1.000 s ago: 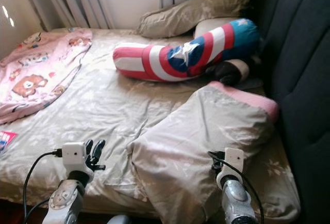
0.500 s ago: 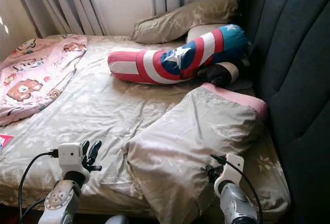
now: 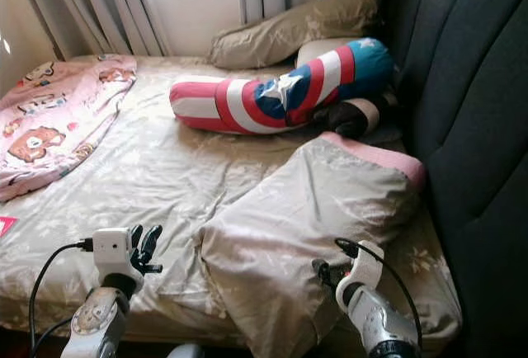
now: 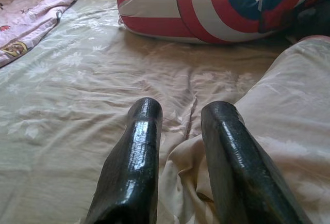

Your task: Clean up the room

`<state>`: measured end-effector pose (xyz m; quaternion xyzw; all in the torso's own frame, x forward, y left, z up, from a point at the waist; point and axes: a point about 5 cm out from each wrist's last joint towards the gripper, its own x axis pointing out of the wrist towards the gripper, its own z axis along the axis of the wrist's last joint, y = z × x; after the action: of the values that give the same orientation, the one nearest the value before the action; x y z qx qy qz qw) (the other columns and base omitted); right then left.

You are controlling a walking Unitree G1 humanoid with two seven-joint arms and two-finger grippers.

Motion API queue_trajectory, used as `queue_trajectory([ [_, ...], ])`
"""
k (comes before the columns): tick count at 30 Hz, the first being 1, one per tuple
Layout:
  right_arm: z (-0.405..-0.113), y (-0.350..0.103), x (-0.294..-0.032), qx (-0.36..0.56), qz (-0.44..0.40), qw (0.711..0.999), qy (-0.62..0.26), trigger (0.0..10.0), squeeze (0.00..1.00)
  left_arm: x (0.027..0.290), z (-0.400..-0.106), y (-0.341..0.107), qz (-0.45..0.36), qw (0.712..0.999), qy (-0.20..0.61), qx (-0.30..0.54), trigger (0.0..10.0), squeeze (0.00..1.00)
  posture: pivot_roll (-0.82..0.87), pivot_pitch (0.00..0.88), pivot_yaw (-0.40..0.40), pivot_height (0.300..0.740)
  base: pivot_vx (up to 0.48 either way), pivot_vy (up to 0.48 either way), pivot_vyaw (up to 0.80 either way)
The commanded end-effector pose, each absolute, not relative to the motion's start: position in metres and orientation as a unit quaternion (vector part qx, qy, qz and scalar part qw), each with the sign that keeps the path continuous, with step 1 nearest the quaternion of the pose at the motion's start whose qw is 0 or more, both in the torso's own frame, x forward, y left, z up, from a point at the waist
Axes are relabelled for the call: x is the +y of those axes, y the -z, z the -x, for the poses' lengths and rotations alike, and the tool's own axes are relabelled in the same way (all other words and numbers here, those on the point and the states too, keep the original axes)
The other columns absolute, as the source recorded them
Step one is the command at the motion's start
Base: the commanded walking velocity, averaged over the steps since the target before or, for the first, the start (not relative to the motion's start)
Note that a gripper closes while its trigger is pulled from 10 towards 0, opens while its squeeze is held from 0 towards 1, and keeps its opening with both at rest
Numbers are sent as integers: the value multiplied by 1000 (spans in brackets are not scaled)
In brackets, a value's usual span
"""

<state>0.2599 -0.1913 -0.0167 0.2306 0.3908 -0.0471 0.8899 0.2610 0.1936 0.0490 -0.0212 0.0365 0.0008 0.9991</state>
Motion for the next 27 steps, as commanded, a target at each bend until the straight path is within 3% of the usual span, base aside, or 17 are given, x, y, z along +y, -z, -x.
queue_trajectory([
  [1,-260,16,-192,395,-228,889,53,10000,1000,196,-263,-52,24,999,-1,34,10000,0,5,0,33,650,0,0,0],
  [8,-252,25,-190,415,-232,878,54,10000,1000,196,-263,-52,23,999,-2,34,10000,0,8,0,36,650,0,0,0],
  [9,-254,25,-185,409,-235,881,39,10000,43,196,-264,-52,23,999,-1,34,10000,0,8,0,36,650,0,0,0],
  [11,-256,25,-182,407,-235,882,27,10000,0,195,-264,-53,22,999,0,33,10000,0,13,0,40,650,0,0,0],
  [27,-261,38,-165,412,-165,896,22,10000,0,195,-260,-56,17,999,11,35,10000,0,59,0,67,650,0,0,0],
])
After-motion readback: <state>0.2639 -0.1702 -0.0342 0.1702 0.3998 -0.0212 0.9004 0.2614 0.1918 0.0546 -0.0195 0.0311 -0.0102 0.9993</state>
